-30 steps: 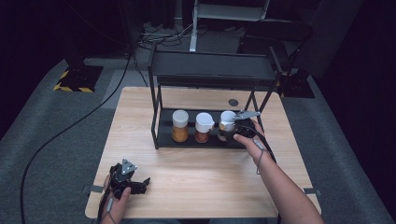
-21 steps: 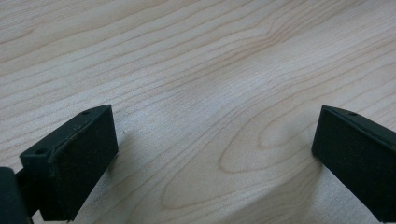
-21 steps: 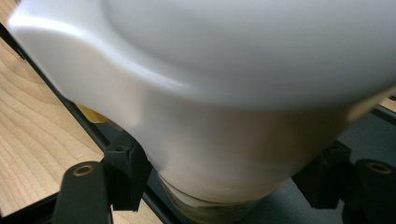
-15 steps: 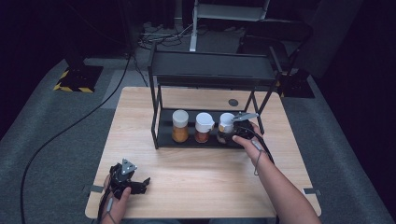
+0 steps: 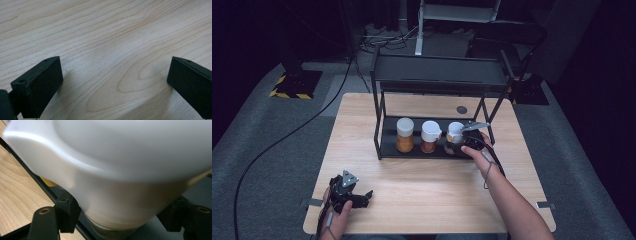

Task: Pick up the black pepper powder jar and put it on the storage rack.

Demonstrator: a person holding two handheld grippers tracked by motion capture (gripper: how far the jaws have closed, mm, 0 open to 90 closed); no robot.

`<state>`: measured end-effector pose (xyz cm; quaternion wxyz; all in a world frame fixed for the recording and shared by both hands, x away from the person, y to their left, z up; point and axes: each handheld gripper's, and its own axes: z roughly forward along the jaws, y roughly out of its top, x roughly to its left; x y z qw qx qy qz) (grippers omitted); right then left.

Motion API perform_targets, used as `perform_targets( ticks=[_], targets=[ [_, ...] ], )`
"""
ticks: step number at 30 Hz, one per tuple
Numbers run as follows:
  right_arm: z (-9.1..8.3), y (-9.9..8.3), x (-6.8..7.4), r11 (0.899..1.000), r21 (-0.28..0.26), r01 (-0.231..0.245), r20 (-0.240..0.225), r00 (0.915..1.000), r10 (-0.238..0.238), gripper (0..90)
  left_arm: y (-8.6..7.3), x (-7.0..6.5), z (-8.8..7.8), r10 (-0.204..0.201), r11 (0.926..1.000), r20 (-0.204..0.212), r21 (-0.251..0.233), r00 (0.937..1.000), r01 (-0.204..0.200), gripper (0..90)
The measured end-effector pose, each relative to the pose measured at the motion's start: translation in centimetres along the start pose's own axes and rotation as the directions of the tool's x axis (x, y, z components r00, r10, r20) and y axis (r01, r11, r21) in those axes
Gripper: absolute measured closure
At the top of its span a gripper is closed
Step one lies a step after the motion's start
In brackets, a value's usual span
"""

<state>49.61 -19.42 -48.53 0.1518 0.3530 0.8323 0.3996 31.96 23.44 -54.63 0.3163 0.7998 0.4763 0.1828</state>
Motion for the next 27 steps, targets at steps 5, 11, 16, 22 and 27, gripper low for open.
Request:
perform_targets(
  ticks=[5,11,16,22,27],
  targets=[
    [0.0,0.0,0.0,1.000,-0.005,-0.008,-0.001,1.0000,0.008,27.5,0.0,0.0,0.0,0.000,1.0000,0.000,0.000,1.0000,0.000,0.0],
    [-0.8,0.1,-0.2,0.999,-0.021,-0.028,0.012,0.9995,0.028,16.0,0.0,0.0,0.0,0.000,1.0000,0.000,0.000,1.0000,0.000,0.0],
    [-2.0,0.0,-0.1,0.999,-0.035,-0.023,0.017,0.9996,0.024,14.4,0.0,0.0,0.0,0.000,1.0000,0.000,0.000,1.0000,0.000,0.0],
    [-3.8,0.2,0.3,0.999,-0.049,-0.006,0.016,0.9998,0.007,14.1,0.0,0.0,0.0,0.000,1.0000,0.000,0.000,1.0000,0.000,0.0],
    [-5.3,0.3,0.7,0.997,-0.073,0.012,0.020,0.9997,-0.011,13.8,0.0,0.0,0.0,0.000,1.0000,0.000,0.000,1.0000,0.000,0.0]
  ],
)
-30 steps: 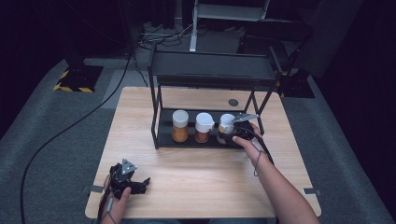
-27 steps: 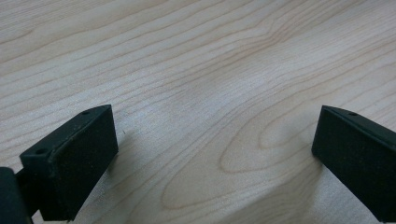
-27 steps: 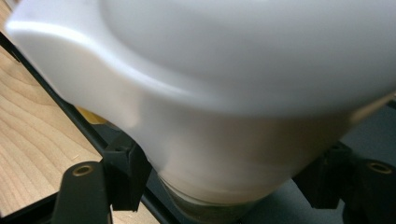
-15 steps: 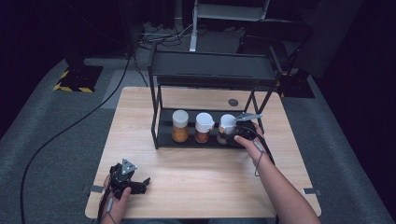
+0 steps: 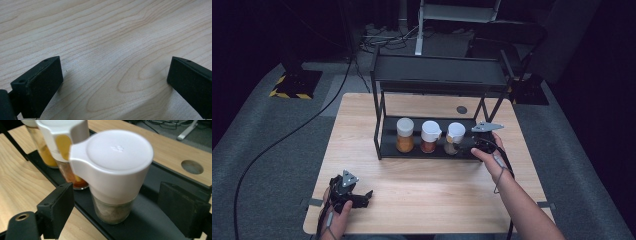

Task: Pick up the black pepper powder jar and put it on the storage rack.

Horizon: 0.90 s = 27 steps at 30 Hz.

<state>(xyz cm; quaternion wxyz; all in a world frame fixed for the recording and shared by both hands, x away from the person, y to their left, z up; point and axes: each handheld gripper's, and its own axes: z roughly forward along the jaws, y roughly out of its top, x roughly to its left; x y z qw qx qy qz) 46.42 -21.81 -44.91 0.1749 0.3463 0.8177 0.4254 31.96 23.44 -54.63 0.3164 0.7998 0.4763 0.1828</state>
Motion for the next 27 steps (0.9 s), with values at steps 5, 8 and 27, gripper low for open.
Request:
perform_targets(
  ticks=[5,8,27],
  targets=[
    [-2.1,0.1,0.4,0.999,-0.032,0.010,-0.005,0.9999,-0.010,13.8,0.0,0.0,0.0,0.000,1.0000,0.000,0.000,1.0000,0.000,0.0],
    [-2.6,0.1,0.7,0.999,-0.036,0.027,-0.002,0.9996,-0.027,13.3,0.0,0.0,0.0,0.001,1.0000,0.000,-0.001,1.0000,-0.001,0.0],
    [-8.3,-1.2,2.6,0.991,-0.120,0.054,-0.038,0.9975,-0.059,12.6,0.0,0.0,0.0,0.000,1.0000,0.000,0.000,1.0000,0.000,0.0]
  ],
)
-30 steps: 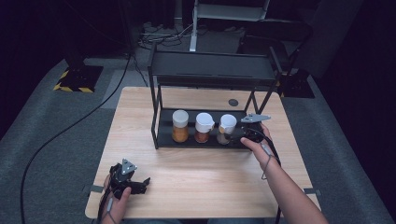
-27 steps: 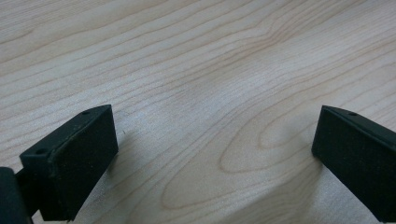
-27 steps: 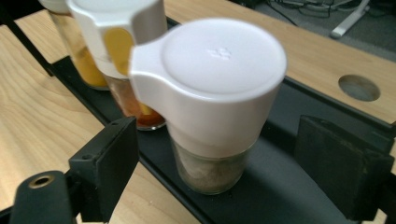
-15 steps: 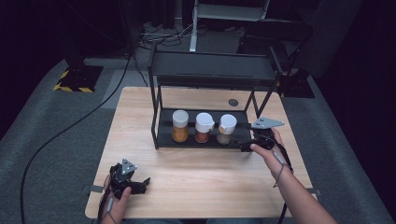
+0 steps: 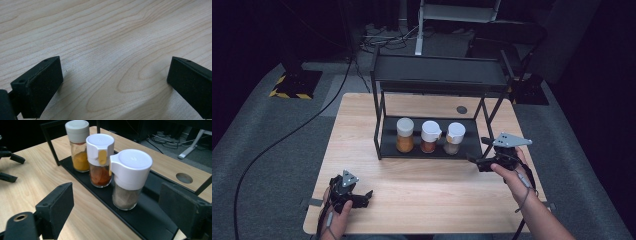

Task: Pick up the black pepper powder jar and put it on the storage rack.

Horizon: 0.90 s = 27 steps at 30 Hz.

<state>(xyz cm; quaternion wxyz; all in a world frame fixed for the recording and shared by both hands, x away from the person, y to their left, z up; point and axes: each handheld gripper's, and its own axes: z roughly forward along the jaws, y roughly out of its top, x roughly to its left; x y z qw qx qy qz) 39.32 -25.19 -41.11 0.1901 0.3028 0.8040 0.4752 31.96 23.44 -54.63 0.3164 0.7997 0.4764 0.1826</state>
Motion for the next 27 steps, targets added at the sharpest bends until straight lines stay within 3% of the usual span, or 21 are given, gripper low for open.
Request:
perform_targets(
  ticks=[12,27],
  targets=[
    [-2.0,-2.5,0.2,1.000,-0.005,-0.031,0.004,0.9995,0.031,10.8,0.0,0.0,0.0,0.000,1.0000,0.000,0.000,1.0000,0.000,0.0],
    [-1.7,-7.0,0.3,0.998,0.060,-0.036,0.030,0.9990,0.034,8.8,0.0,0.0,0.0,0.000,1.0000,0.000,0.000,1.0000,0.000,0.0]
  ],
)
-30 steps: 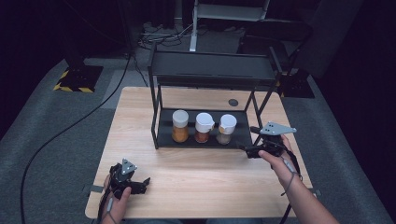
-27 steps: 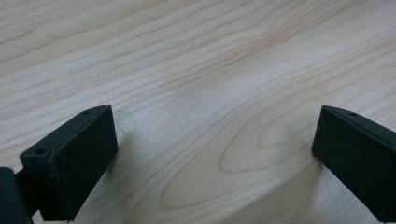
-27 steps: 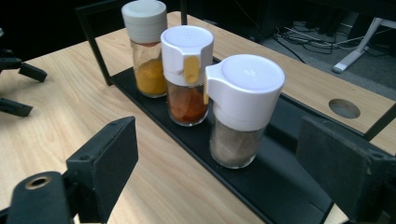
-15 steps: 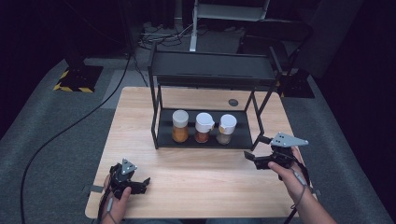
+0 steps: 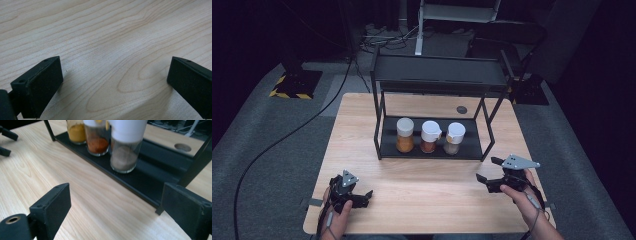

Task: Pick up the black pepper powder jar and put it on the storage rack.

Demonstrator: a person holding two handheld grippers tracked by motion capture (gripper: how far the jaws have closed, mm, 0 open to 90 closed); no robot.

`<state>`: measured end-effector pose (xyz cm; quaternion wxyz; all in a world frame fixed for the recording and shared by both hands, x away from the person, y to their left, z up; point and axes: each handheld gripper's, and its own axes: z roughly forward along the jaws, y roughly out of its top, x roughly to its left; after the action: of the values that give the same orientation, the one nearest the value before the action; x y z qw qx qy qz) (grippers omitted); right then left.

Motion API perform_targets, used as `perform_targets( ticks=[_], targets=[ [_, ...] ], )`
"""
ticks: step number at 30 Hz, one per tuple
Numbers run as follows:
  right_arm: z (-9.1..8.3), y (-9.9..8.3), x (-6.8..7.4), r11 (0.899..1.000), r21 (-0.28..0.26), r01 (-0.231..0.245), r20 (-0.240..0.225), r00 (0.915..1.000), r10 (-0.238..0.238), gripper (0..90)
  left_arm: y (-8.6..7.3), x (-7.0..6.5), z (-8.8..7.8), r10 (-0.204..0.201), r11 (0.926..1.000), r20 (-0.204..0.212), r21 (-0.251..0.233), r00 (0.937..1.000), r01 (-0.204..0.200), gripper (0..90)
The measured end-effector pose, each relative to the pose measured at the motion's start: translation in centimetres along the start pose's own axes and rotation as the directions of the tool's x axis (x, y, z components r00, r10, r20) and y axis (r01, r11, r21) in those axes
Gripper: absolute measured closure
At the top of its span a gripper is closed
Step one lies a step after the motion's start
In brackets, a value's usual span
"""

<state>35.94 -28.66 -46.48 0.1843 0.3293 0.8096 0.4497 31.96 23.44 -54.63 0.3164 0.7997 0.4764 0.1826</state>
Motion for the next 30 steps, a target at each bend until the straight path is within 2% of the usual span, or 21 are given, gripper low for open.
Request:
perform_targets(
  ticks=[15,30],
  targets=[
    [1.0,-3.3,0.1,0.999,0.038,-0.018,0.014,0.9997,0.018,7.6,0.0,0.0,0.0,0.000,1.0000,0.000,0.000,1.0000,0.000,0.0],
    [2.1,-6.9,0.0,0.993,0.109,-0.044,0.033,0.9986,0.041,7.2,0.0,0.0,0.0,0.000,1.0000,0.000,0.000,1.0000,0.000,0.0]
  ],
)
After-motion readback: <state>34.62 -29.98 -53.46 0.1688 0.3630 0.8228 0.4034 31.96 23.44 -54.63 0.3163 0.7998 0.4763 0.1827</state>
